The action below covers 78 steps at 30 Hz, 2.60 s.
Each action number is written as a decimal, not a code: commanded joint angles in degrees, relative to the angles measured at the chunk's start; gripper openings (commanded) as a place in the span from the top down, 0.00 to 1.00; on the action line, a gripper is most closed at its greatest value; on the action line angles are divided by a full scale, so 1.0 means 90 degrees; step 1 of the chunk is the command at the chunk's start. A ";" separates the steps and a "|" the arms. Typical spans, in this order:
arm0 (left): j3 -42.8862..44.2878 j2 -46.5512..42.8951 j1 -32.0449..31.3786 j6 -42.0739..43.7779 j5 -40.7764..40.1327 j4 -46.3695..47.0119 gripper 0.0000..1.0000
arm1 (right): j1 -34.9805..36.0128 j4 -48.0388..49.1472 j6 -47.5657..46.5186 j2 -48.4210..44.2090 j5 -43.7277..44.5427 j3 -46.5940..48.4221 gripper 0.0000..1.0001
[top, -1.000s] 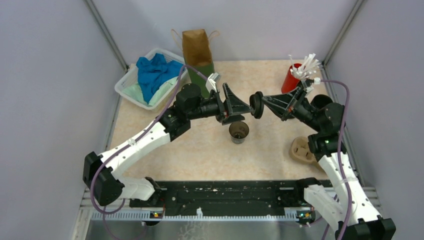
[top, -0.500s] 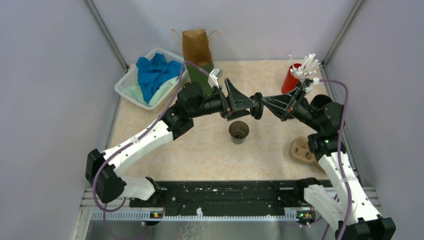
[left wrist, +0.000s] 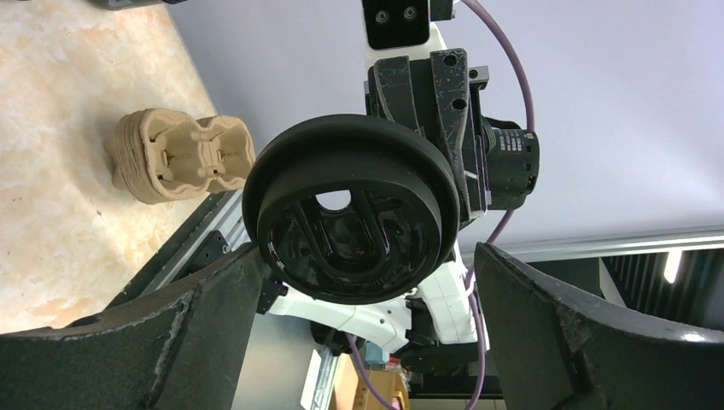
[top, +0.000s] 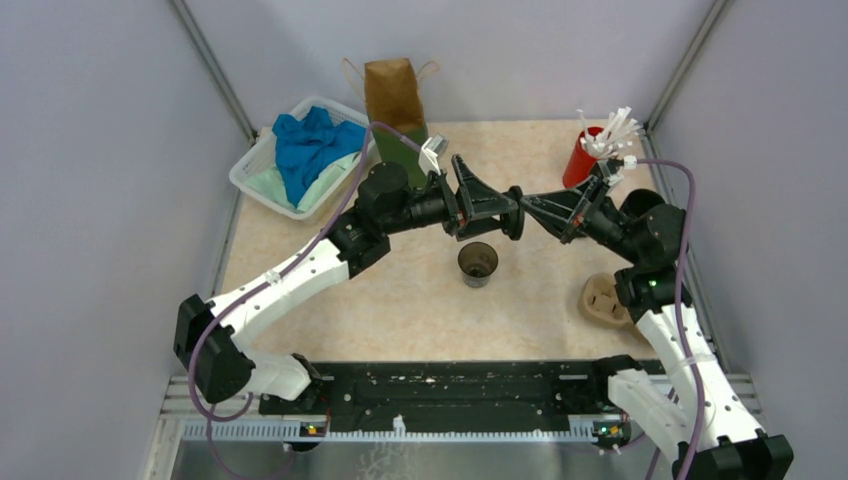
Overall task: Pack the takeout coffee
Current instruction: Close the cup lid on the coffee cup.
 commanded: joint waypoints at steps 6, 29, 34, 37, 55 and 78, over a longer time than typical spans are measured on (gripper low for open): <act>0.0226 0.0032 -0.0036 -0.0122 -0.0173 0.0455 0.13 | 0.0158 -0.0047 -0.0122 -0.0107 0.0077 0.0010 0.94; 0.0871 0.0062 -0.0037 0.0875 -0.0541 -0.1240 0.27 | 0.0062 -0.0826 -0.0835 -0.0098 0.0036 0.0283 0.50; 0.1842 0.0275 -0.0036 0.2486 -0.1426 -0.3597 0.26 | -0.0759 -0.5473 -0.4864 0.0508 0.0264 0.2019 0.22; 0.2347 0.0575 -0.0043 0.3375 -0.1917 -0.4621 0.26 | -0.0790 -0.7605 -0.7208 0.1227 0.1523 0.3293 0.20; 0.4285 0.3413 -0.0980 0.6237 -0.4411 -0.6848 0.27 | -0.0492 -0.8358 -0.9490 0.2057 0.3955 0.4190 0.05; 0.4510 0.4071 -0.0990 0.6510 -0.3685 -0.6914 0.29 | -0.0488 -0.8044 -0.9458 0.1635 0.3842 0.3525 0.04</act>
